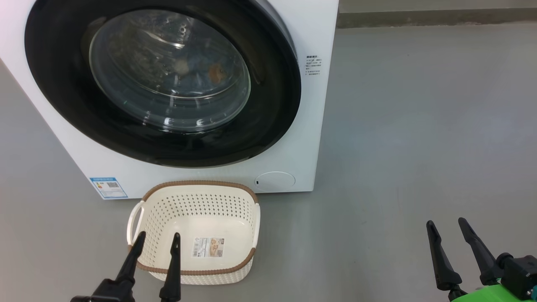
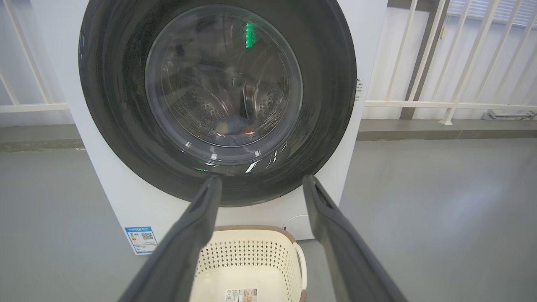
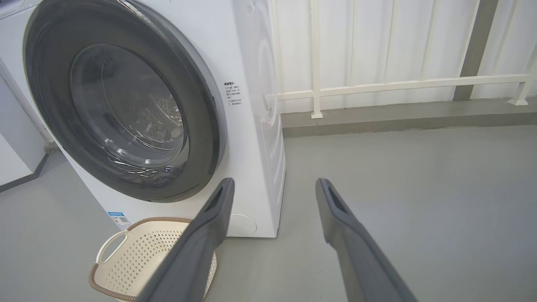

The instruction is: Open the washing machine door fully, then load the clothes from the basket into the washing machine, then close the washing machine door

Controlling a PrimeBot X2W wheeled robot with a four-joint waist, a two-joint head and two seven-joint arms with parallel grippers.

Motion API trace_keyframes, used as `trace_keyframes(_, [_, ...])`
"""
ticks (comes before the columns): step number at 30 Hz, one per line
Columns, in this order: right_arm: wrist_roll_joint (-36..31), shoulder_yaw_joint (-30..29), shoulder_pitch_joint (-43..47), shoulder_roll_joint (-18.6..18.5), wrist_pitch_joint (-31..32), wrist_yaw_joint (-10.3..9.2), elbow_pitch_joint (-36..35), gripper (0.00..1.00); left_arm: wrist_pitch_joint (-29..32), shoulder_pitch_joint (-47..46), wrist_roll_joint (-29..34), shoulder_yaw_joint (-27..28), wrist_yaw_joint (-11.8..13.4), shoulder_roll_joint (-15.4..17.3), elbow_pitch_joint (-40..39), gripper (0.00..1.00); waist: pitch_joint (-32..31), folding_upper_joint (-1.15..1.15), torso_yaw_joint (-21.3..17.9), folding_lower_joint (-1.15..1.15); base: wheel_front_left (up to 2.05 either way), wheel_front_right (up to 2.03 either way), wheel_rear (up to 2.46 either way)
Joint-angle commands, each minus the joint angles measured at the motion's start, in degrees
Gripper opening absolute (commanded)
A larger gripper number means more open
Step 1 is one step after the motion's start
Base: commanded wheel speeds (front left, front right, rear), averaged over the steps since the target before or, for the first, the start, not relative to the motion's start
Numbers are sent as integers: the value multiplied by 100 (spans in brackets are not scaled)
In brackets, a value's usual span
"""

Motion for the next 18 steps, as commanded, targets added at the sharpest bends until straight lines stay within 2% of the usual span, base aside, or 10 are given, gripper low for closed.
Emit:
trace_keyframes(1, [-51, 140, -73, -40, 6, -15, -200, 100, -25, -111, -17, 163, 55, 97, -180, 100, 20, 0, 5, 0, 0, 0, 0])
trace_keyframes(18, [-49, 162, -77, -18, 24, -15, -209, 100, -62, -106, -70, 149, 126, 113, -128, 100, -49, 0, 18, 0, 0, 0, 0])
